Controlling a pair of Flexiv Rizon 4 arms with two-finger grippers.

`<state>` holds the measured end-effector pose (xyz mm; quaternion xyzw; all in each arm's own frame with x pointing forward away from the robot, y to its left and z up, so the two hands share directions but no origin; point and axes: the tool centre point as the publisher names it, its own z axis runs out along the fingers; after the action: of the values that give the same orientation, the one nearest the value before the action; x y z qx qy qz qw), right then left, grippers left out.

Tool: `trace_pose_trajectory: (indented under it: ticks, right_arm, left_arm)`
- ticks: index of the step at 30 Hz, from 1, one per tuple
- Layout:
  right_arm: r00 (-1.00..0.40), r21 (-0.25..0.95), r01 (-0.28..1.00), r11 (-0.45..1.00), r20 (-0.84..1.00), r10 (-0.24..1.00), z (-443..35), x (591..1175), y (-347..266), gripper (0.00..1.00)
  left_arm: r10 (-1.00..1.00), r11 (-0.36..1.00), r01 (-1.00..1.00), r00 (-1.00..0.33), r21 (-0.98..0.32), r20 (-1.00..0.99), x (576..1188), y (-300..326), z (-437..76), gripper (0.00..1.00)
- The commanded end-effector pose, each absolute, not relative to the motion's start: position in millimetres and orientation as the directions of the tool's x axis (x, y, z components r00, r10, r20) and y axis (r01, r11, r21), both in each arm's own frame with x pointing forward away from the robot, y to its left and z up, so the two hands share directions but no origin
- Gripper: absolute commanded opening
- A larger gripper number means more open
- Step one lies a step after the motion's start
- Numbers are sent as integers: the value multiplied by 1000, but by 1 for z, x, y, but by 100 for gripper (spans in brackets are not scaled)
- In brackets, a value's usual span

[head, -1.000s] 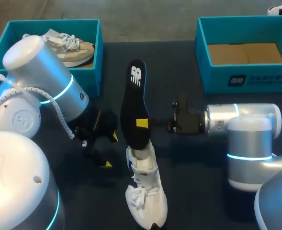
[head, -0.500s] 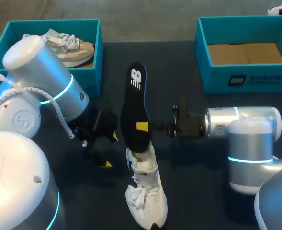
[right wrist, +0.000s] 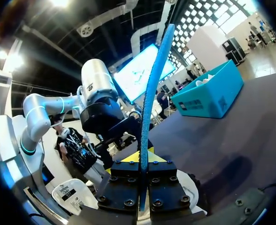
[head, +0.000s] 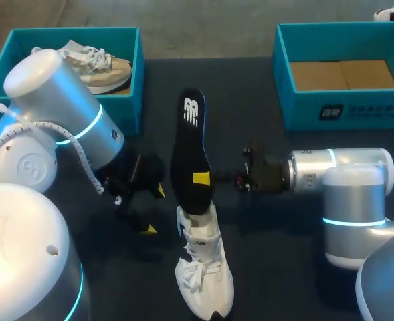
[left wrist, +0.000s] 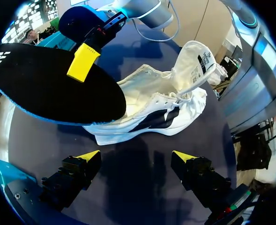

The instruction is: Take the shoe out of the shoebox, open the shoe tongue, remove and reinsert the insole, then place the shoe into the shoebox

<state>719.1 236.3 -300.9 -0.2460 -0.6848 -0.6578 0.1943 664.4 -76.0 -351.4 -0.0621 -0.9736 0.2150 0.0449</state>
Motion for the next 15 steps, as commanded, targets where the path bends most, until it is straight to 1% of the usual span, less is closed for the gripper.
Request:
trace_pose_trajectory:
  ticks: [1, 15]
  right_arm:
    - [-804, 805, 593, 21, 590, 75, -302, 720, 235, 0]
    - [-803, 804, 594, 31, 590, 88, -304, 714, 239, 0]
  left_arm:
    - [139, 900, 101, -989, -425, 58, 663, -75, -352, 100]
    - [139, 900, 101, -989, -425, 58, 663, -75, -352, 100]
